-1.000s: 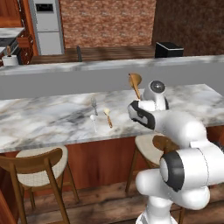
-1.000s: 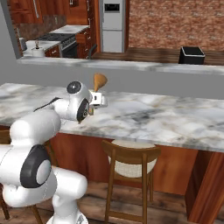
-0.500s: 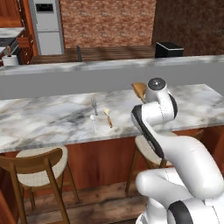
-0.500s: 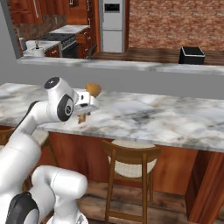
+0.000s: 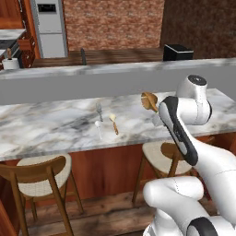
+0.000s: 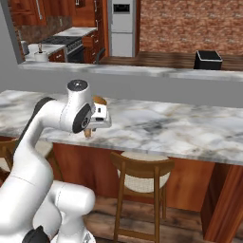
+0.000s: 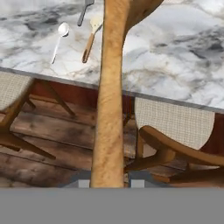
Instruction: Organize the utensils by type. Pick up the wooden spoons from the counter and place them in the open cabinet. Then pick up the metallic utensils from the counter and place them in the open drawer.
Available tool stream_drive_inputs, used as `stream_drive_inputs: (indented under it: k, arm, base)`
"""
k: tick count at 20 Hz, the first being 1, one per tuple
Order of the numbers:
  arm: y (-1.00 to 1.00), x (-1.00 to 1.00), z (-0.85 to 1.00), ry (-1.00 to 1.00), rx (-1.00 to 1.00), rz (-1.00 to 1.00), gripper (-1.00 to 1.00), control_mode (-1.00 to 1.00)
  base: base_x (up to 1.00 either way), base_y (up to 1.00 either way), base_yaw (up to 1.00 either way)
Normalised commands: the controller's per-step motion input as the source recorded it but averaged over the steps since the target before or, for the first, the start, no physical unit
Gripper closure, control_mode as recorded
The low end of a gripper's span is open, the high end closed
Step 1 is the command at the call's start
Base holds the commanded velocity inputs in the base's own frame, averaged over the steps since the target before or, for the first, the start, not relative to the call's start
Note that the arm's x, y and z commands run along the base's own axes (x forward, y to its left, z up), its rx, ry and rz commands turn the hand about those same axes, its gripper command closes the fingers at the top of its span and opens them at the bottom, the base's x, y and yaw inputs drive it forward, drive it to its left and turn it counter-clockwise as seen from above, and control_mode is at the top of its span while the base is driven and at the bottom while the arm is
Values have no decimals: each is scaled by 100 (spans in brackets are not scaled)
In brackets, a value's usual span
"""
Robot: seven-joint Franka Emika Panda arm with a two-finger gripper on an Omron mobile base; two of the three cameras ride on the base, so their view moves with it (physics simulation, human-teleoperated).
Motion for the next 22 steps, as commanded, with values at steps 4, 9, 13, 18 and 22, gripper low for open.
stream_drive_inputs:
  k: [4, 9, 13, 18, 22]
  arm:
    - [37, -6, -36, -17, 24, 0, 100, -100]
    - [6, -11, -13, -25, 21, -2, 100, -100]
    - [0, -1, -4, -19, 17, -5, 100, -100]
    - [0, -5, 0, -16, 13, -6, 100, 100]
    - [0, 0, 0, 0, 0, 0, 100, 100]
  base:
    - [0, 0, 0]
    - [0, 0, 0]
    - [0, 0, 0]
    - [-4, 0, -3]
    - [-42, -4, -18]
